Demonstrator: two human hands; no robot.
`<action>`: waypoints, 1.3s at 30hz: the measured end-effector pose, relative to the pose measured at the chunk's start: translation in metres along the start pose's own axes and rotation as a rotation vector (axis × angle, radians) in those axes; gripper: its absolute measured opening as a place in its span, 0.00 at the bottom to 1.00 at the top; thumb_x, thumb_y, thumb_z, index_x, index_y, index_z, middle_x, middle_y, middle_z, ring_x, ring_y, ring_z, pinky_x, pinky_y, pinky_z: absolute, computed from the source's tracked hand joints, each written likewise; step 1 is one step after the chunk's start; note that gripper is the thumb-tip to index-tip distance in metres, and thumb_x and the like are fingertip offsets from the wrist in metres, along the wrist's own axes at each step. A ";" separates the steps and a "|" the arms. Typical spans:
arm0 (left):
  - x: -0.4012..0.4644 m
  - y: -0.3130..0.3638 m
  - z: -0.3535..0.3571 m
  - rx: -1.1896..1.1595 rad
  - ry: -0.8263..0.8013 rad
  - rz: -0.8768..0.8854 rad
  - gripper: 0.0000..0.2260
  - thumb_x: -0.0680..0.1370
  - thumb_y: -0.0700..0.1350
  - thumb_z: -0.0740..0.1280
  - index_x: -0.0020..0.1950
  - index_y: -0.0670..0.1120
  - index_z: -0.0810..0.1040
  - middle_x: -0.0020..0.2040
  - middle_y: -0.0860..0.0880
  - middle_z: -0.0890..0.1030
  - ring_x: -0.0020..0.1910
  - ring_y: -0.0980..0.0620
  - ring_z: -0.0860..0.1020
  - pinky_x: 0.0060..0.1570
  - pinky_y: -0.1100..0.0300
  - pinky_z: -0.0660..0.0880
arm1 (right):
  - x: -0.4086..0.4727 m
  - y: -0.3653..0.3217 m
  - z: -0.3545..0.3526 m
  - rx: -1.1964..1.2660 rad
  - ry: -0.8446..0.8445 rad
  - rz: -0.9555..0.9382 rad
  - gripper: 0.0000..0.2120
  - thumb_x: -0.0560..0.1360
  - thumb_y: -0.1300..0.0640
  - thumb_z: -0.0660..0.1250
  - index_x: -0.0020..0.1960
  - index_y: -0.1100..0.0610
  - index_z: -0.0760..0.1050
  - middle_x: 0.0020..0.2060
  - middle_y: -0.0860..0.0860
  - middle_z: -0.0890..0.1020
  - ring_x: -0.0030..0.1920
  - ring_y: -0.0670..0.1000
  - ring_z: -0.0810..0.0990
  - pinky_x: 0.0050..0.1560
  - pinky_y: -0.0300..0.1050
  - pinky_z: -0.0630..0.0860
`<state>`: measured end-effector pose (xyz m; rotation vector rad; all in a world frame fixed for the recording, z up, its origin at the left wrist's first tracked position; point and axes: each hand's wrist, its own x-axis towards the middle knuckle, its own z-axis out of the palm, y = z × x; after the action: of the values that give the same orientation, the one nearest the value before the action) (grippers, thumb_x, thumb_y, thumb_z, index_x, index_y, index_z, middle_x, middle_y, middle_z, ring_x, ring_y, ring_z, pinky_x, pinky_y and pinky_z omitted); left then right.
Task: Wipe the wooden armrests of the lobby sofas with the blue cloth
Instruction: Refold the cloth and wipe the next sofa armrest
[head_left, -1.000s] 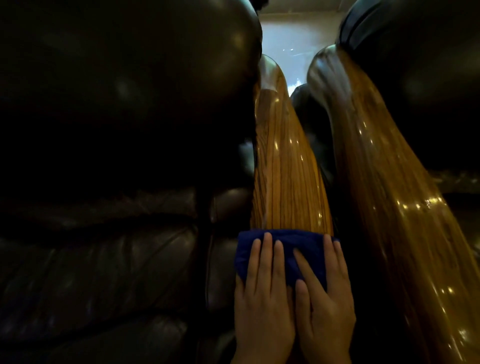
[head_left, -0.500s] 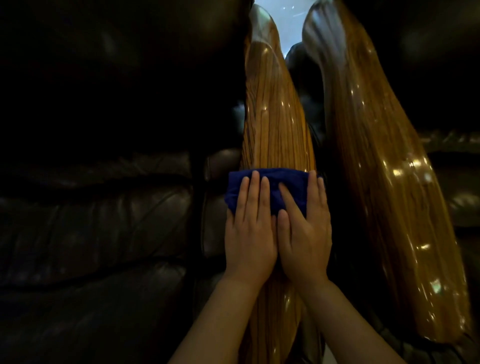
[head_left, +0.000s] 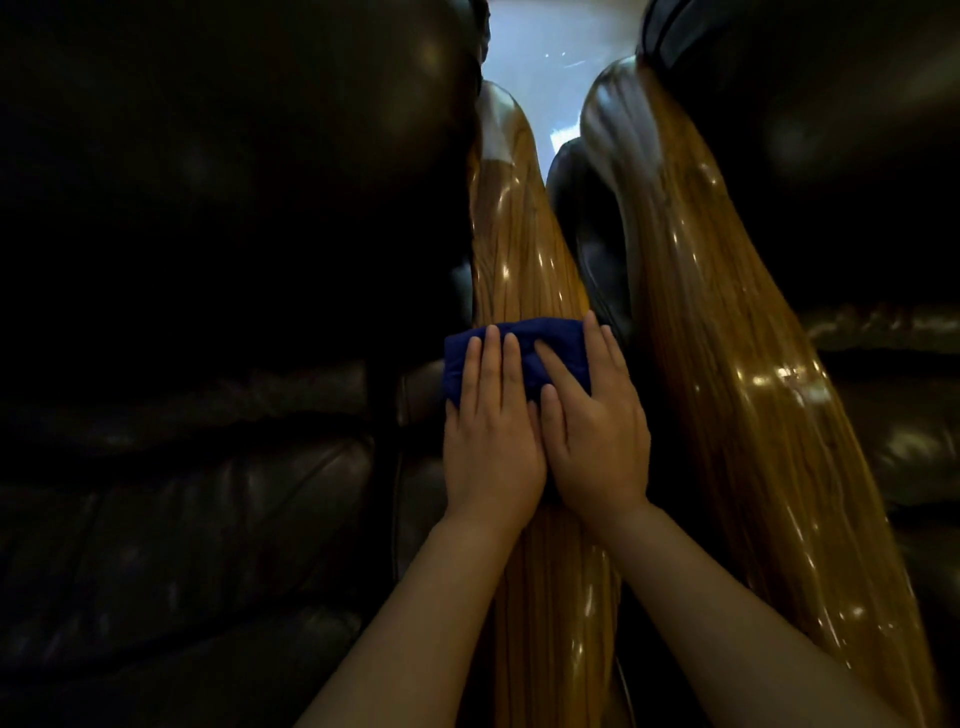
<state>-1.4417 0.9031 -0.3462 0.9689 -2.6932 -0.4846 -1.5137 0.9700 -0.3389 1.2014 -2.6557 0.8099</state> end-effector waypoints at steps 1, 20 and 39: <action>0.012 0.000 0.000 0.002 -0.002 0.001 0.25 0.78 0.52 0.40 0.73 0.46 0.40 0.76 0.47 0.44 0.74 0.52 0.41 0.69 0.54 0.48 | 0.012 0.001 0.000 0.002 -0.005 -0.001 0.21 0.79 0.49 0.49 0.69 0.52 0.67 0.73 0.58 0.60 0.74 0.57 0.57 0.70 0.55 0.62; 0.249 -0.018 -0.004 -0.050 0.031 -0.029 0.26 0.81 0.47 0.52 0.75 0.50 0.43 0.77 0.47 0.44 0.75 0.48 0.42 0.71 0.49 0.53 | 0.247 0.020 0.056 0.096 -0.130 0.111 0.22 0.79 0.49 0.50 0.72 0.43 0.56 0.76 0.54 0.52 0.74 0.54 0.52 0.68 0.58 0.59; 0.005 -0.008 -0.011 -0.029 -0.063 0.020 0.29 0.79 0.49 0.56 0.75 0.50 0.44 0.77 0.47 0.42 0.74 0.49 0.39 0.70 0.47 0.54 | 0.005 -0.014 -0.006 -0.009 -0.065 0.040 0.21 0.77 0.52 0.56 0.70 0.50 0.64 0.73 0.58 0.60 0.73 0.61 0.55 0.72 0.57 0.56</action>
<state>-1.4369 0.8919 -0.3383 0.9335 -2.7413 -0.5572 -1.5073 0.9620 -0.3264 1.1958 -2.7403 0.7771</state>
